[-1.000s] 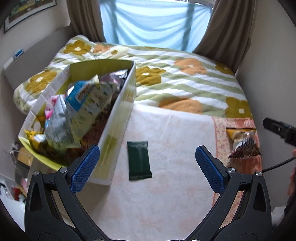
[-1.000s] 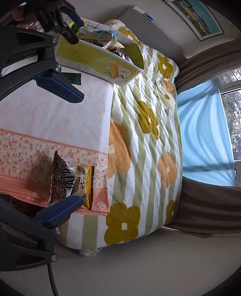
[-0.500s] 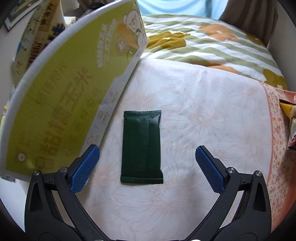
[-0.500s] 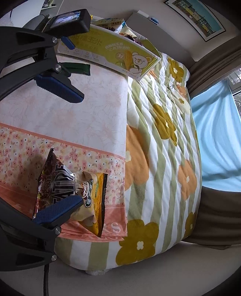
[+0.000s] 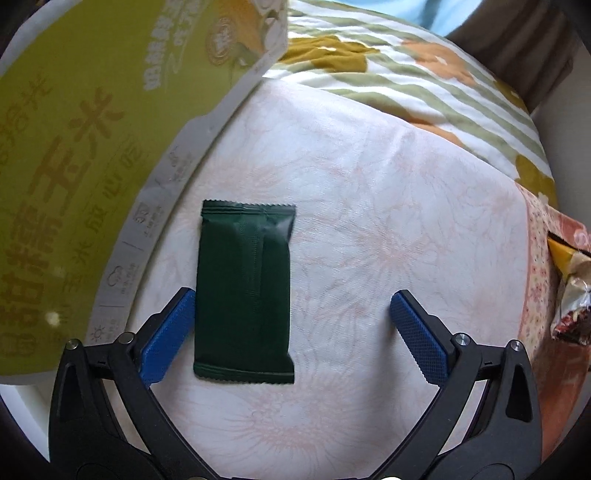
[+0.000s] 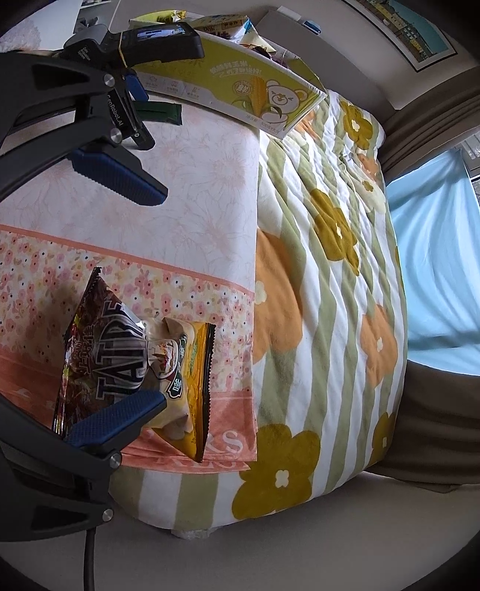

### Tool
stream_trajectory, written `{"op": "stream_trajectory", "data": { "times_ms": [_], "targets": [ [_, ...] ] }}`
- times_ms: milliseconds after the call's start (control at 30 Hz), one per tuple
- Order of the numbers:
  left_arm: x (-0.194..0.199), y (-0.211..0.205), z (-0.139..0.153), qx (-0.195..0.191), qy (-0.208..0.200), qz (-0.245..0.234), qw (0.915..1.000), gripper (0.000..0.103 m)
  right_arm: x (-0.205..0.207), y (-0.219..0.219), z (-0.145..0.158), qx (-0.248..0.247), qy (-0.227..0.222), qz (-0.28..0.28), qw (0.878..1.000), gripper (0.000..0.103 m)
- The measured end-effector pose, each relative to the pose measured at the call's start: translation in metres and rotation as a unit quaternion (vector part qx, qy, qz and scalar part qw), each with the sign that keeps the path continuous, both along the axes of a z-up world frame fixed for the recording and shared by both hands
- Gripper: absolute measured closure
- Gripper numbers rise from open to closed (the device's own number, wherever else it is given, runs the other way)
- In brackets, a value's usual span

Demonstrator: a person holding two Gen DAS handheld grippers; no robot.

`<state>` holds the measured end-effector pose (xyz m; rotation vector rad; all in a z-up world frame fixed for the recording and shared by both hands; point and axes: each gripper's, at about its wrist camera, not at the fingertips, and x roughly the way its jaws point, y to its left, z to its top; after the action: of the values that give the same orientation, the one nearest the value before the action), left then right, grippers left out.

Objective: Organize snacks
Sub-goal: 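Grasp the dark green packet with the left tool while the right tool grasps the brown chip bag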

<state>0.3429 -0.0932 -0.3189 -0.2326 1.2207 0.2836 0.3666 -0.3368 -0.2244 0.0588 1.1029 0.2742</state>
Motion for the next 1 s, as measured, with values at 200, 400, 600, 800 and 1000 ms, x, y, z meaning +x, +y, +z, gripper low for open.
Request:
{"op": "stream_trajectory", "data": {
  "times_ms": [200, 400, 600, 800, 1000],
  "targets": [
    [0.003, -0.022, 0.002, 0.001, 0.007, -0.055, 0.9985, 0.005, -0.001, 0.005, -0.001, -0.031, -0.010, -0.009, 0.999, 0.003],
    [0.008, 0.003, 0.007, -0.005, 0.006, -0.015, 0.9999, 0.018, -0.001, 0.002, -0.005, -0.063, -0.016, -0.014, 0.998, 0.003],
    [0.011, 0.008, 0.010, 0.007, -0.005, -0.011, 0.9999, 0.044, 0.000, 0.002, -0.012, -0.072, -0.007, -0.019, 0.997, 0.003],
    [0.004, 0.010, 0.014, -0.001, -0.013, -0.040, 0.9991, 0.058, 0.000, 0.000, -0.018, -0.083, 0.004, -0.034, 0.996, 0.003],
    [-0.001, 0.009, 0.015, 0.004, -0.014, -0.054, 0.9984, 0.058, 0.003, -0.005, -0.027, -0.098, 0.019, -0.046, 0.994, 0.003]
  ]
}}
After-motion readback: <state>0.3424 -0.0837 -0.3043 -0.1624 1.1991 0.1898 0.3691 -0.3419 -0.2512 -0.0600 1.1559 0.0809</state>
